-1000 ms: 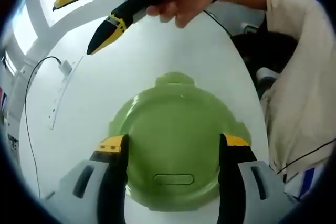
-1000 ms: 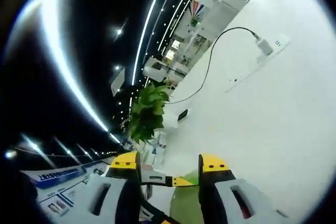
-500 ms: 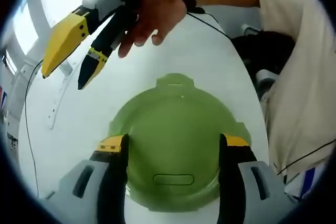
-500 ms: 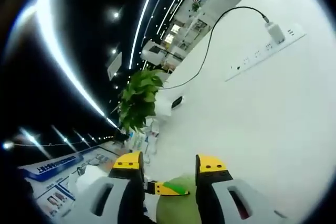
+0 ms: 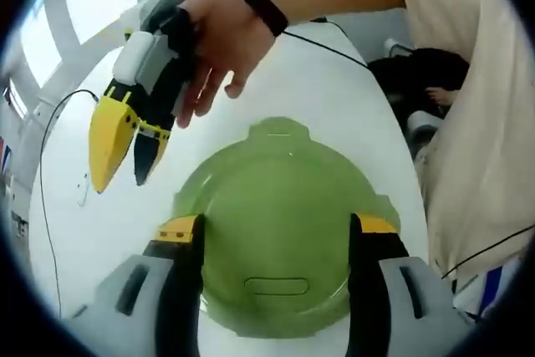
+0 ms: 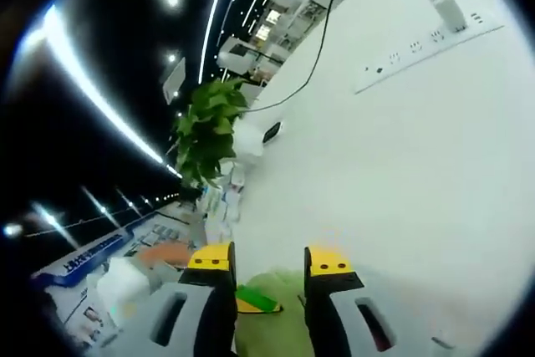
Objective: Open container latches remove lid place lid upside down on tabletop take tomato from container place on tabletop
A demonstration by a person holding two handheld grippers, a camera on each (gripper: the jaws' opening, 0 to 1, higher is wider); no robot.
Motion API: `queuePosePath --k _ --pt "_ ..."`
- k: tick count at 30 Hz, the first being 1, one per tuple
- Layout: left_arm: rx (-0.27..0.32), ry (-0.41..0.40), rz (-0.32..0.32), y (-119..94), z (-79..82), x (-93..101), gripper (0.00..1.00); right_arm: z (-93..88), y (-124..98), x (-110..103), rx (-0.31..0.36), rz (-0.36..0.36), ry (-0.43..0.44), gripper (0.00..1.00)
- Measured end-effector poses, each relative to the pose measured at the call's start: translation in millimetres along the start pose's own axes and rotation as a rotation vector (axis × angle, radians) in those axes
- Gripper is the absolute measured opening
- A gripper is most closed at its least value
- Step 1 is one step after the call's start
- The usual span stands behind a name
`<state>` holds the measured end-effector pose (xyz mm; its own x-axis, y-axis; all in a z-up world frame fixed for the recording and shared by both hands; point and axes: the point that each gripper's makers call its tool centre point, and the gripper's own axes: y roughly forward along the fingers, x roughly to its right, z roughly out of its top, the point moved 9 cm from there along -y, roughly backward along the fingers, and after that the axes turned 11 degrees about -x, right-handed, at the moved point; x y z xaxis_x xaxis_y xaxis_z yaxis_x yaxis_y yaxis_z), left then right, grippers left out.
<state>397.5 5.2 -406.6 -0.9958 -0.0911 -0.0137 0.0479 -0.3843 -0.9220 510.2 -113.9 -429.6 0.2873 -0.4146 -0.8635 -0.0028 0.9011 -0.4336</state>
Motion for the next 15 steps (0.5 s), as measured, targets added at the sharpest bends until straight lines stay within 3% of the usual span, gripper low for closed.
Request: queuePosePath --k 10,15 --pt "0.004 -0.002 0.0 0 -0.8 0.3 0.61 5.4 14 12 -0.124 -0.026 0.013 0.2" --pt "0.006 -0.002 0.0 1 -1.1 0.5 0.61 8.3 23 20 -0.143 -0.019 0.018 0.2"
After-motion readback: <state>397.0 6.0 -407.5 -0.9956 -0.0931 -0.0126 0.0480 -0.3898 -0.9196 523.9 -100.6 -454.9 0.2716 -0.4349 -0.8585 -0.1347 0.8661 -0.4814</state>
